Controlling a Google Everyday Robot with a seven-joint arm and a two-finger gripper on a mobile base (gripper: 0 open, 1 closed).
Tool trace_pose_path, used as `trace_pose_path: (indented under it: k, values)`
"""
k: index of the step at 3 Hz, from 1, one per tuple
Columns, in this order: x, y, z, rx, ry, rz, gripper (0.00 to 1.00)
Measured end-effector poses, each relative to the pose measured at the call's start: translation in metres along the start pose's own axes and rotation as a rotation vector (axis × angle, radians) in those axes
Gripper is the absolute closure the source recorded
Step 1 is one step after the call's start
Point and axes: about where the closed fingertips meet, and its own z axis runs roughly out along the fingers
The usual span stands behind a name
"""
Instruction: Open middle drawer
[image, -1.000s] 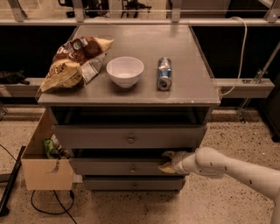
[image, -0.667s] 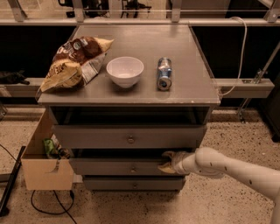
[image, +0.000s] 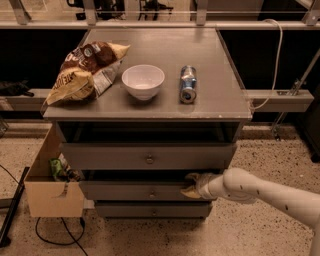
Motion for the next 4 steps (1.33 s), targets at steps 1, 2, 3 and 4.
trace_pose_path:
  k: [1,2,3,4]
  values:
    - [0.002,0.003,-0.004,-0.001,0.004,0.000,1.00]
    - [-0.001,0.018,-0.038,0.043,0.002,-0.046,1.00]
    - [-0.001,0.018,-0.037,0.042,0.002,-0.046,0.96]
    - [-0.002,0.018,-0.037,0.042,0.002,-0.046,0.73]
